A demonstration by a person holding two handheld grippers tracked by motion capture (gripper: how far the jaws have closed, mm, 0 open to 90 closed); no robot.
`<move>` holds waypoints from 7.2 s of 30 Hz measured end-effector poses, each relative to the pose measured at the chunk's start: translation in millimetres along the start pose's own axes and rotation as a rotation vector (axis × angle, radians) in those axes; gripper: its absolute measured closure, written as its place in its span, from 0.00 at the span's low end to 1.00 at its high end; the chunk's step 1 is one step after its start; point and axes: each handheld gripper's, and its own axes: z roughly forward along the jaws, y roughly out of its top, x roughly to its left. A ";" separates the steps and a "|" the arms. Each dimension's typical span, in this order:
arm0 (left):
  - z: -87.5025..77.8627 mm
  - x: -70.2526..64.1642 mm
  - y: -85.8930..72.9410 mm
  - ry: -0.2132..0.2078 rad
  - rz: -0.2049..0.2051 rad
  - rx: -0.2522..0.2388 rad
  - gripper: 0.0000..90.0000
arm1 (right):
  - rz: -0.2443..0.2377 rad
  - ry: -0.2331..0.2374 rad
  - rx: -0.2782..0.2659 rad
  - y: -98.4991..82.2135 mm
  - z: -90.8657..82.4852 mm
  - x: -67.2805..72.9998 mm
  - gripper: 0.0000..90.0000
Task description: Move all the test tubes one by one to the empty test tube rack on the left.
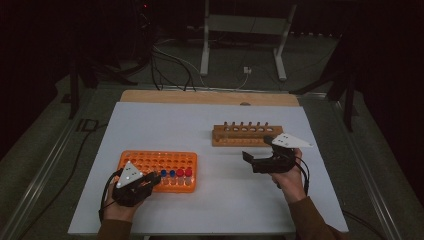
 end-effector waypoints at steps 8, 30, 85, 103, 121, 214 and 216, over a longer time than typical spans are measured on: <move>-2.0 1.0 -3.1 -0.006 0.011 0.009 0.85 | 0.000 0.005 0.000 -0.8 1.9 2.1 0.00; 4.7 0.2 -5.0 -0.013 0.031 0.058 0.83 | -0.010 0.009 0.004 -0.1 5.0 3.5 0.00; -23.5 14.6 -1.4 0.139 -0.108 -0.231 0.00 | -0.020 -0.045 0.161 28.5 127.4 -15.1 0.74; -22.6 13.6 -1.3 0.133 -0.107 -0.227 0.00 | -0.044 -0.094 0.155 28.0 128.0 -9.0 0.84; -23.9 12.9 1.2 0.135 -0.115 -0.239 0.00 | -0.037 -0.080 0.063 47.2 98.5 -9.5 0.84; -21.2 17.2 34.9 0.075 -0.021 -0.201 0.85 | -0.116 0.083 0.046 34.7 51.2 39.1 0.00; -22.6 17.7 32.5 0.074 -0.027 -0.203 0.85 | -0.107 0.068 0.048 31.9 47.5 34.2 0.00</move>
